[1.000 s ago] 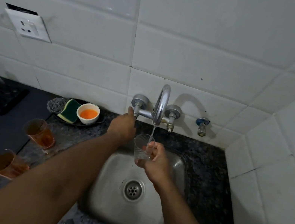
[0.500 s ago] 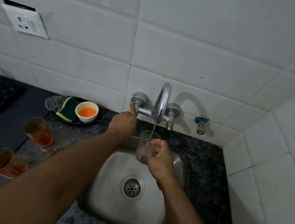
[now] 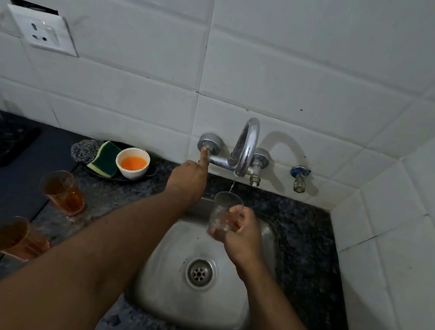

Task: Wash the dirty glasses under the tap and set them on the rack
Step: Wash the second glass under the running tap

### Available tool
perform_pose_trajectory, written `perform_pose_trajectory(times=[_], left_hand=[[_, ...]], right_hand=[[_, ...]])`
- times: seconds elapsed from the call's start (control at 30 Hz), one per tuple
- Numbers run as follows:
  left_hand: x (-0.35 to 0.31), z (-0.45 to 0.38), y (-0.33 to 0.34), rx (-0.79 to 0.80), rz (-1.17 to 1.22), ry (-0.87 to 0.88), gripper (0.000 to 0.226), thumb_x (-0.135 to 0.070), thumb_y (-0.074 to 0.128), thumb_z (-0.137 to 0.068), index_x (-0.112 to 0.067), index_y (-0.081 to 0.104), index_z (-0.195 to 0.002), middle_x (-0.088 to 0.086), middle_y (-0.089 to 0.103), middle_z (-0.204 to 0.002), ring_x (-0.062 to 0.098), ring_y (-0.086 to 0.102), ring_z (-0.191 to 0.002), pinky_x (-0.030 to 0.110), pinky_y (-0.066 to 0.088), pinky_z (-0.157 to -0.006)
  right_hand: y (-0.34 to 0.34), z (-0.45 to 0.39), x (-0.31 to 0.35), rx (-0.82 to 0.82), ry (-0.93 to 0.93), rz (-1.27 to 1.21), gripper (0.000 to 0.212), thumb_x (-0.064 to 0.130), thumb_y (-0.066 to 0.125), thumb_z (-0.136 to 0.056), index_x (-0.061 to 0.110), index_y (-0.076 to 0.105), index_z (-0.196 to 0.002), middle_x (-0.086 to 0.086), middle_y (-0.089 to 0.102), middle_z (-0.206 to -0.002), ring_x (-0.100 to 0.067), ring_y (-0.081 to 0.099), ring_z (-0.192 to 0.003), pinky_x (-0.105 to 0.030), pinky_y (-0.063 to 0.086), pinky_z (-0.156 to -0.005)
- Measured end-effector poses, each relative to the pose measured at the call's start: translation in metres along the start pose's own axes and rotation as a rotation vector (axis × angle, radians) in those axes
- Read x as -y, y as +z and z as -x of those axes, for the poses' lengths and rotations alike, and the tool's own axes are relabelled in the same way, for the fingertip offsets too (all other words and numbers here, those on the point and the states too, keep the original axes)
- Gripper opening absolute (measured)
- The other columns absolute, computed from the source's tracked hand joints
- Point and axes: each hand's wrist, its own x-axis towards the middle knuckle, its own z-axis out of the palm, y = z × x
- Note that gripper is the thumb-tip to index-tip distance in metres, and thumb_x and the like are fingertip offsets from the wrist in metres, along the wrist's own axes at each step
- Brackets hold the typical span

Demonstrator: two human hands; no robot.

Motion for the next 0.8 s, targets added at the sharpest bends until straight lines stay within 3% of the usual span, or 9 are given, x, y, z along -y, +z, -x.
perform_pose_trajectory(times=[0.07,0.2,0.33,0.43,0.53,0.6,0.67,0.8], left_hand=[[0.001,0.001,0.0,-0.004,0.004,0.002,0.085,-0.01,0.05,-0.103,-0.01,-0.007,-0.166,0.023,0.064,-0.114,0.035,0.066,-0.092,0.044,0.053,-0.075],[0.001,0.004,0.005,-0.022,0.016,-0.008,0.086,-0.01,0.05,-0.103,-0.015,-0.007,-0.167,0.024,0.061,-0.113,0.034,0.065,-0.09,0.043,0.052,-0.072],[0.005,0.016,0.012,-0.056,0.051,0.011,0.089,-0.006,0.047,-0.101,-0.019,-0.012,-0.166,0.023,0.061,-0.114,0.034,0.065,-0.087,0.042,0.047,-0.064],[0.015,0.031,0.018,-0.094,0.115,0.047,0.1,-0.003,0.053,-0.097,-0.028,-0.016,-0.165,0.019,0.06,-0.114,0.033,0.064,-0.086,0.042,0.046,-0.063],[0.034,0.052,0.036,-0.037,0.163,0.079,0.117,-0.003,0.068,-0.086,-0.028,-0.015,-0.165,0.016,0.056,-0.133,0.033,0.063,-0.105,0.044,0.055,-0.073],[0.051,0.065,0.052,0.071,0.144,0.071,0.124,-0.008,0.076,-0.081,-0.022,-0.015,-0.166,0.017,0.046,-0.152,0.035,0.056,-0.124,0.045,0.057,-0.088],[0.069,0.077,0.068,0.177,0.099,0.053,0.117,-0.011,0.076,-0.083,-0.016,-0.005,-0.167,0.019,0.042,-0.156,0.036,0.052,-0.132,0.045,0.054,-0.098],[0.096,0.088,0.095,0.3,0.008,0.065,0.067,-0.023,0.067,-0.09,-0.015,0.042,-0.152,0.015,0.053,-0.144,0.032,0.055,-0.13,0.043,0.049,-0.106]], right_hand=[[-0.002,0.003,-0.003,0.039,0.026,0.08,0.061,0.006,0.091,-0.072,0.026,0.058,-0.12,0.005,0.071,-0.117,-0.011,0.068,-0.103,-0.029,0.058,-0.081],[-0.011,0.005,-0.006,-0.006,0.079,0.269,0.055,0.014,0.092,-0.066,0.025,0.063,-0.112,0.006,0.072,-0.105,-0.014,0.068,-0.096,-0.043,0.06,-0.092],[-0.013,0.012,-0.003,0.018,0.112,0.445,0.047,0.024,0.095,-0.062,0.026,0.064,-0.097,0.006,0.069,-0.092,-0.015,0.068,-0.081,-0.03,0.058,-0.067],[-0.012,0.016,0.003,0.004,0.105,0.509,0.04,0.027,0.092,-0.069,0.023,0.065,-0.099,0.007,0.068,-0.089,-0.011,0.068,-0.072,-0.024,0.049,-0.05],[-0.011,0.019,0.011,-0.004,0.063,0.633,0.037,0.033,0.09,-0.069,0.023,0.066,-0.096,0.006,0.069,-0.086,-0.013,0.071,-0.071,-0.027,0.053,-0.048],[-0.007,0.021,0.014,-0.011,0.036,0.726,0.037,0.038,0.089,-0.065,0.025,0.067,-0.092,0.005,0.071,-0.08,-0.015,0.072,-0.068,-0.036,0.063,-0.058],[-0.002,0.021,0.016,-0.007,0.013,0.805,0.038,0.042,0.087,-0.062,0.026,0.068,-0.091,0.006,0.072,-0.077,-0.015,0.071,-0.068,-0.04,0.064,-0.065],[0.006,0.023,0.019,0.015,-0.086,0.968,0.038,0.044,0.082,-0.067,0.026,0.071,-0.1,0.008,0.069,-0.088,-0.011,0.062,-0.075,-0.027,0.051,-0.064]])
